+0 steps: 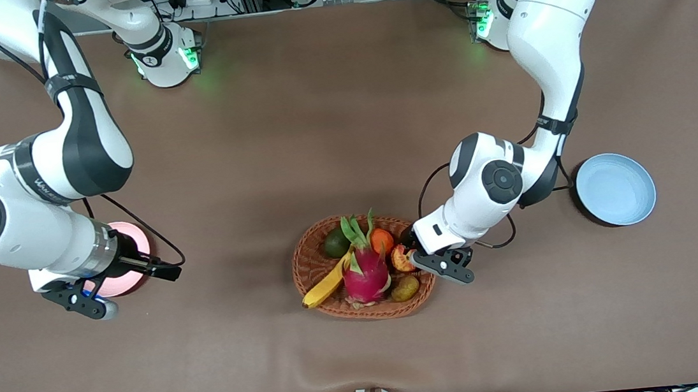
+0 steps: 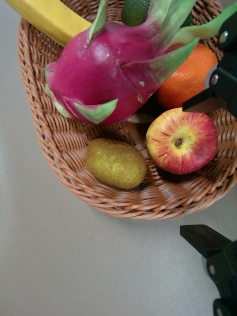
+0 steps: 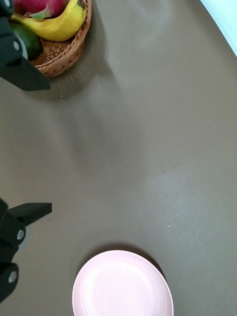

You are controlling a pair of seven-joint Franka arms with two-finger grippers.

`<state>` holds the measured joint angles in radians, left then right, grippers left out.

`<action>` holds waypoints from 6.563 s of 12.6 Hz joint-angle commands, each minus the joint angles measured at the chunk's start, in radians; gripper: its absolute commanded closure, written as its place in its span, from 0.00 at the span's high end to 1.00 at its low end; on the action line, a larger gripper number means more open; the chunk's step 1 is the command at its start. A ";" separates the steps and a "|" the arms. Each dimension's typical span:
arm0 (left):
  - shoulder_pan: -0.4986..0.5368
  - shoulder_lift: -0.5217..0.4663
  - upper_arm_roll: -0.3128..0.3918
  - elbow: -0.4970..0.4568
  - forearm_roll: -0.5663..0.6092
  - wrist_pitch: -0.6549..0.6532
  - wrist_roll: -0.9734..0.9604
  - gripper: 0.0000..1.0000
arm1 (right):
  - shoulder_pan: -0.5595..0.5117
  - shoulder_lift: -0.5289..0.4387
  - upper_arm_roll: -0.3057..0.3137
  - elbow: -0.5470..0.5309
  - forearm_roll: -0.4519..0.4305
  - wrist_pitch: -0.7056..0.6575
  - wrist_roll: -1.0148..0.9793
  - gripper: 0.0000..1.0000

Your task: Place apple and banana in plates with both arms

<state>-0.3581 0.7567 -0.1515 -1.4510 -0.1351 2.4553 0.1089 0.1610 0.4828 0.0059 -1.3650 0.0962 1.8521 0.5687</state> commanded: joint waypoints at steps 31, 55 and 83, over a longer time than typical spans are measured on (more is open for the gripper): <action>-0.021 0.063 -0.014 0.026 -0.057 0.080 0.104 0.46 | 0.047 0.036 0.005 0.013 0.068 0.176 0.138 1.00; 0.474 -0.522 -0.008 -0.465 0.181 -0.283 0.121 0.42 | 0.437 0.444 -0.167 0.178 0.042 0.645 0.450 1.00; 0.805 -0.384 -0.008 -0.724 0.265 0.133 0.393 0.79 | 0.485 0.493 -0.190 0.195 -0.036 0.693 0.499 0.35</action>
<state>0.4331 0.3729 -0.1517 -2.1741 0.1117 2.5688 0.4936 0.6376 0.9519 -0.1792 -1.2012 0.0763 2.5437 1.0367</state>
